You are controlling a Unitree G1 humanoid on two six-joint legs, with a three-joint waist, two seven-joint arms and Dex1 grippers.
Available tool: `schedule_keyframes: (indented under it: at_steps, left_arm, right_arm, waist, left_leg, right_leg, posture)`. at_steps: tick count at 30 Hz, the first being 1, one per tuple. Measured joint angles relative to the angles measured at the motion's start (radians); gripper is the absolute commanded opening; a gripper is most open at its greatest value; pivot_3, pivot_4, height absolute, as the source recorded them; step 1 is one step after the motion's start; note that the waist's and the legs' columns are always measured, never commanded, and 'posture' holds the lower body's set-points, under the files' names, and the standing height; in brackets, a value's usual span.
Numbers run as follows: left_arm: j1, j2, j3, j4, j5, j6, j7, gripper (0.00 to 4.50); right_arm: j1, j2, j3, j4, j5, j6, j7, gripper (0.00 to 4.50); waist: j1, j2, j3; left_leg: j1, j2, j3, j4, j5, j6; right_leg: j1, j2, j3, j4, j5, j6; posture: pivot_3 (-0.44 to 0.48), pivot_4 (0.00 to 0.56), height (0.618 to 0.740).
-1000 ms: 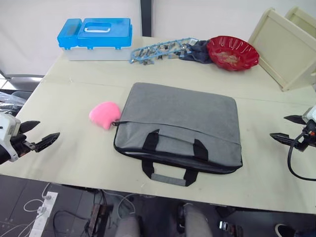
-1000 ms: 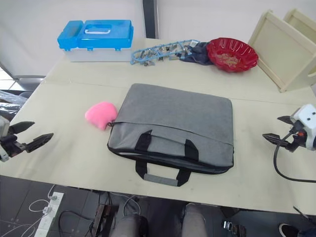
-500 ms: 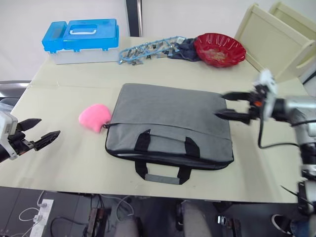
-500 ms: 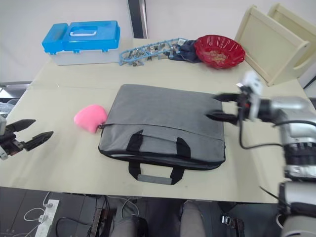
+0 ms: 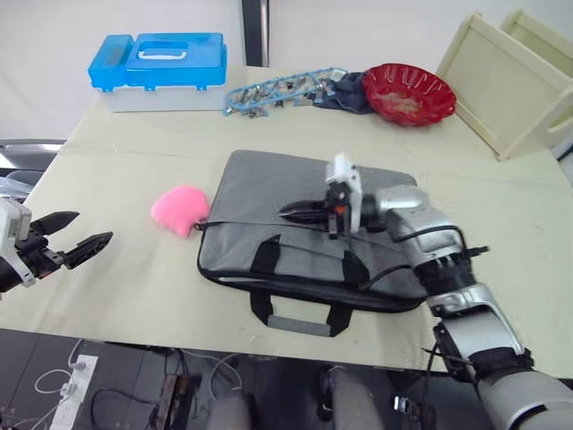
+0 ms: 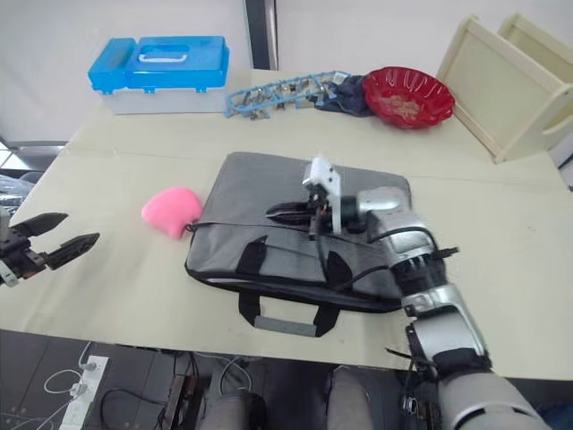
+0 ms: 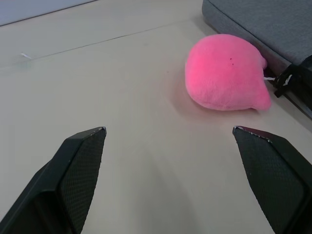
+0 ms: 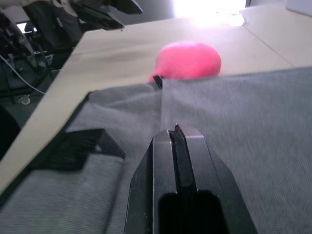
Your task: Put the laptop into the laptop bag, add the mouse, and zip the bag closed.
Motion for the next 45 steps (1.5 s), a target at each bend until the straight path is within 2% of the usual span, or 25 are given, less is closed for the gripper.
schedule_keyframes:
  at_steps: [5,11,15,17,18,20,23,29,32,35,39,41,45]
  left_arm:
    - [0.014,-0.002,0.0,-0.039,-0.009,0.028,0.006,4.5]
    - [0.018,-0.001,-0.001,-0.073,-0.027,0.059,0.002,4.5]
    - [-0.071,0.029,-0.069,-0.047,-0.021,0.062,-0.035,4.5]
    - [-0.212,0.064,-0.179,0.026,0.025,0.014,-0.093,4.5]
    - [-0.237,0.077,-0.206,0.038,0.041,-0.002,-0.109,4.5]
    - [-0.36,0.095,-0.332,0.122,0.118,-0.083,-0.194,4.5]
    - [-0.575,0.077,-0.489,0.29,0.219,-0.152,-0.291,4.5]
    - [-0.849,-0.015,-0.61,0.552,0.334,-0.186,-0.326,4.5]
    - [-0.928,-0.087,-0.654,0.688,0.377,-0.171,-0.321,4.5]
    - [-0.942,-0.096,-0.714,0.806,0.455,-0.195,-0.319,4.5]
    - [-0.967,-0.083,-0.742,0.892,0.515,-0.223,-0.344,3.41]
    - [-0.971,-0.075,-0.742,0.908,0.523,-0.234,-0.367,2.42]
    - [-0.969,-0.069,-0.729,0.905,0.521,-0.236,-0.398,1.02]
  right_arm:
    - [-0.063,0.028,-0.002,0.155,-0.061,-0.13,-0.012,0.07]
    - [-0.034,0.027,0.0,0.197,-0.094,-0.281,-0.008,0.07]
    - [-0.004,0.025,-0.015,0.197,-0.101,-0.298,-0.012,0.07]
    - [0.007,0.031,-0.025,0.196,-0.104,-0.297,-0.016,0.07]
    - [0.008,0.037,-0.024,0.195,-0.107,-0.296,-0.017,0.07]
    - [0.013,0.04,-0.027,0.189,-0.109,-0.295,-0.016,0.07]
    - [0.014,0.042,-0.029,0.179,-0.112,-0.29,-0.017,0.07]
    - [0.019,0.046,-0.029,0.165,-0.114,-0.274,-0.02,0.07]
    - [0.037,0.05,-0.028,0.131,-0.115,-0.271,-0.03,0.07]
    - [0.06,0.048,-0.029,0.086,-0.114,-0.248,-0.036,0.07]
    - [0.078,0.033,-0.031,0.054,-0.114,-0.227,-0.044,0.0]
    - [0.079,0.033,-0.032,0.053,-0.114,-0.224,-0.048,0.0]
    - [0.078,0.036,-0.032,0.053,-0.114,-0.217,-0.052,0.0]
  waist:
    - [-0.018,-0.001,-0.001]
    - [-0.017,-0.006,-0.004]
    - [-0.004,-0.012,-0.008]
    - [-0.001,-0.015,-0.01]
    - [-0.003,-0.016,-0.01]
    - [-0.005,-0.018,-0.013]
    - [-0.005,-0.019,-0.014]
    - [-0.007,-0.019,-0.015]
    - [-0.013,-0.018,-0.015]
    - [-0.023,-0.018,-0.015]
    - [-0.018,-0.018,-0.015]
    - [-0.016,-0.018,-0.015]
    - [-0.009,-0.018,-0.015]
  left_leg:
    - [0.002,0.0,-0.001,-0.001,0.0,0.0]
    - [0.004,0.0,-0.002,0.001,0.0,0.0]
    - [0.006,0.001,-0.003,0.001,0.0,0.0]
    - [0.014,0.001,-0.004,-0.001,0.0,0.0]
    - [0.017,0.001,-0.002,-0.004,0.0,0.0]
    - [0.019,0.0,-0.001,-0.006,0.0,-0.001]
    - [0.019,0.0,-0.001,-0.006,0.0,-0.001]
    - [0.019,0.0,-0.001,-0.006,0.0,-0.001]
    - [0.019,0.0,-0.001,-0.008,0.0,-0.001]
    - [0.019,0.0,-0.002,-0.01,0.0,-0.001]
    - [0.019,0.0,-0.002,-0.01,0.0,-0.001]
    - [0.019,0.0,-0.002,-0.01,0.0,-0.001]
    - [0.019,0.0,-0.002,-0.009,0.0,-0.001]
  right_leg:
    - [0.0,0.0,0.0,0.002,0.0,0.0]
    - [0.003,0.0,0.0,0.002,0.0,0.0]
    - [0.006,0.0,0.0,0.002,0.0,0.0]
    - [0.015,0.0,-0.001,0.0,0.0,-0.001]
    - [0.016,0.0,-0.001,0.0,0.0,-0.001]
    - [0.017,0.0,-0.001,-0.002,-0.001,-0.001]
    - [0.017,0.0,-0.002,-0.002,-0.001,-0.002]
    - [0.018,0.001,-0.002,-0.002,-0.001,-0.002]
    - [0.017,0.001,-0.003,-0.001,-0.001,-0.002]
    - [0.016,0.001,-0.003,-0.001,-0.001,-0.002]
    - [0.016,0.0,-0.003,-0.001,-0.001,-0.002]
    - [0.016,0.001,-0.003,-0.001,-0.001,-0.002]
    - [0.016,0.001,-0.003,-0.001,-0.001,-0.002]
  posture:
    - [0.0,0.15,0.74]
    - [0.0,0.15,0.74]
    - [0.0,0.15,0.74]
    - [0.0,0.15,0.74]
    - [0.0,0.15,0.74]
    - [0.0,0.15,0.74]
    - [0.0,0.15,0.74]
    - [0.0,0.15,0.74]
    - [0.0,0.15,0.74]
    - [0.0,0.15,0.74]
    - [0.0,0.15,0.74]
    - [0.0,0.15,0.74]
    - [0.0,0.15,0.74]
